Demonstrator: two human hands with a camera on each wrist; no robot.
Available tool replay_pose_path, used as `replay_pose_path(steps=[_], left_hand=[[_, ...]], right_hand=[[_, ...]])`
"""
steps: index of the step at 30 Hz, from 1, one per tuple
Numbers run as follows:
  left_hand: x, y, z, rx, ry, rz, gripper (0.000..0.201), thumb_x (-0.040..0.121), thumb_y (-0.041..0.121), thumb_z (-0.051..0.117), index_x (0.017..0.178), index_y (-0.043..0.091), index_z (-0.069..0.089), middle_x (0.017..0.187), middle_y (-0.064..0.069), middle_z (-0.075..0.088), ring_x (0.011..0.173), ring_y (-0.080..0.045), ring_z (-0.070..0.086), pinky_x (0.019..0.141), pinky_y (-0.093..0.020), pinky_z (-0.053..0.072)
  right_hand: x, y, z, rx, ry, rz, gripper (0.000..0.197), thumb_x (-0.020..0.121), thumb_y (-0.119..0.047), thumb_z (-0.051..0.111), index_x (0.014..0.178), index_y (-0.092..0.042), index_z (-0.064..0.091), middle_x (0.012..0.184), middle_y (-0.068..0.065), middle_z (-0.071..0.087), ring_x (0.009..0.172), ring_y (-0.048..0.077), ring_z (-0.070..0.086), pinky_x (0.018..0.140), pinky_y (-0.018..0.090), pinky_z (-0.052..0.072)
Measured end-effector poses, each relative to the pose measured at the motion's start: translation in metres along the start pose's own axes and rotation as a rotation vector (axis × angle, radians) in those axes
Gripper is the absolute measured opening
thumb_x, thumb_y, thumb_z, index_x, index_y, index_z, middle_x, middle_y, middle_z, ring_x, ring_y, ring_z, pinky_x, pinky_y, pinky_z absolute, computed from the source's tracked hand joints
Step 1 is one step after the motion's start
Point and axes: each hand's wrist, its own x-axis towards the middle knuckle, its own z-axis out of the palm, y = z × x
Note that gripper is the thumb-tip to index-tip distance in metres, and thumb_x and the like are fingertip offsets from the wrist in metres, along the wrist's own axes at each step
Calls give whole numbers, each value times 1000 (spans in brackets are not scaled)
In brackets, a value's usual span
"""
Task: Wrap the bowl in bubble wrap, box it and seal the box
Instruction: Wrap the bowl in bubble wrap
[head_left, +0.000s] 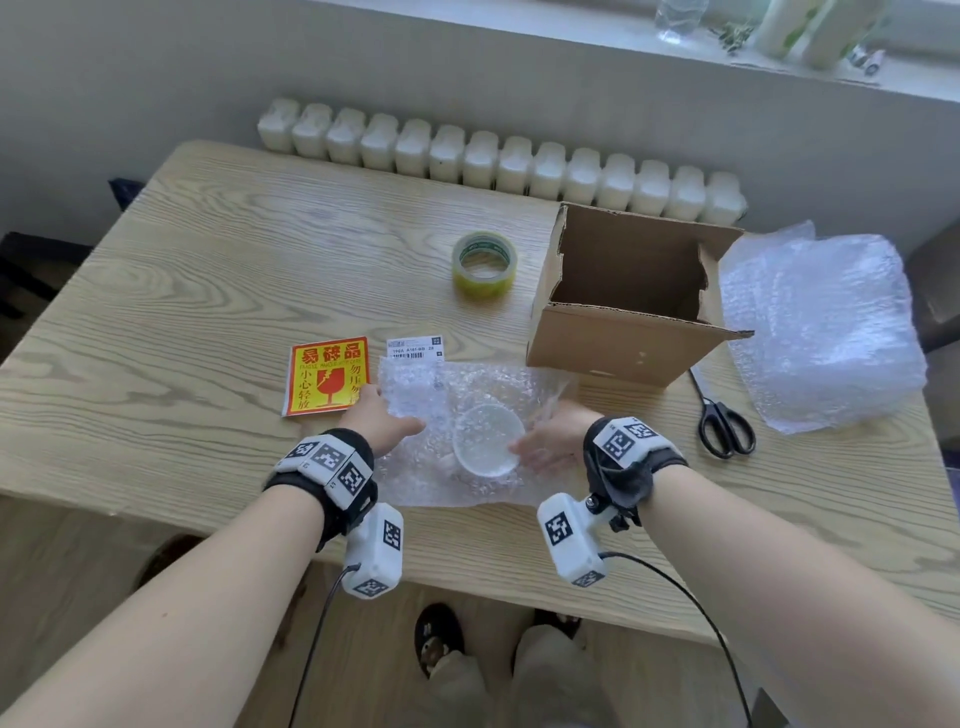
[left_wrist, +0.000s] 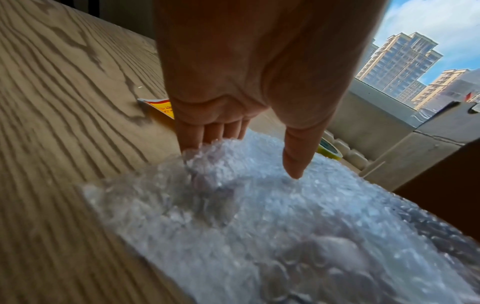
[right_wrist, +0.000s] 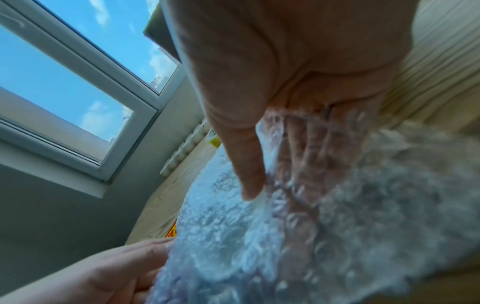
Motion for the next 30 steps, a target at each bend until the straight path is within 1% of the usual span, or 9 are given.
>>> replay_pose_path(steps=[3, 6, 9, 13, 18, 21, 23, 26, 30], left_hand=[[2, -1, 0, 4, -22, 13, 89, 83, 31, 70, 148, 6, 15, 150, -13, 32, 132, -30, 41, 102, -38, 38], [2, -1, 0, 18, -27, 29, 93, 82, 33, 72, 149, 7, 13, 151, -13, 32, 131, -30, 42, 101, -38, 39], [1, 1, -2, 23, -20, 51, 93, 81, 31, 72, 149, 8, 13, 150, -11, 34, 129, -29, 44, 98, -36, 40], [3, 4, -1, 25, -42, 57, 94, 79, 31, 74, 148, 7, 14, 149, -12, 35, 131, -29, 42, 101, -37, 38], [7, 3, 4, 19, -50, 61, 100, 77, 27, 77, 150, 9, 11, 151, -11, 33, 132, -29, 41, 102, -38, 38], [5, 3, 6, -7, -52, 68, 92, 81, 20, 74, 149, 7, 13, 148, -11, 37, 131, -27, 42, 102, -35, 37], [7, 1, 5, -41, -60, 50, 87, 81, 16, 72, 148, 5, 16, 147, -11, 39, 130, -28, 43, 102, -35, 37], [16, -6, 1, -50, -59, 7, 81, 82, 13, 71, 145, 5, 21, 140, -13, 47, 121, -30, 50, 98, -39, 42], [15, -8, -8, -60, -33, -24, 76, 84, 14, 62, 146, 10, 19, 132, -15, 50, 108, -33, 57, 91, -42, 51]], right_hand=[[3, -4, 3, -81, 39, -26, 29, 81, -23, 75, 103, -6, 68, 96, 8, 70, 82, 19, 65, 81, 33, 54], [-1, -2, -3, -70, 80, 8, 32, 80, -24, 76, 105, -7, 68, 99, 7, 69, 81, 17, 64, 68, 27, 53], [-2, 4, -11, -37, 163, 57, 28, 83, -31, 73, 103, -11, 67, 88, 0, 64, 74, 13, 59, 58, 22, 46], [5, 9, -14, -117, 227, 91, 32, 83, -33, 72, 109, -13, 68, 110, 2, 69, 88, 17, 62, 74, 28, 51], [2, 5, -9, -65, 146, 86, 38, 88, -30, 67, 118, -7, 63, 119, 9, 64, 102, 22, 62, 83, 32, 53], [3, 0, -4, -29, 138, 13, 29, 83, -20, 73, 106, -4, 66, 108, 9, 67, 100, 23, 64, 86, 34, 54], [0, -7, -6, 48, 140, -112, 16, 79, -7, 75, 94, -4, 69, 92, 6, 68, 88, 19, 65, 85, 32, 55], [-18, -31, -14, 62, 109, -287, 18, 78, 0, 73, 95, -5, 74, 73, -6, 67, 69, 5, 60, 69, 16, 52], [-37, -65, -16, 11, 88, -400, 20, 76, -3, 76, 94, -10, 77, 60, -13, 66, 62, 5, 55, 61, 15, 48]])
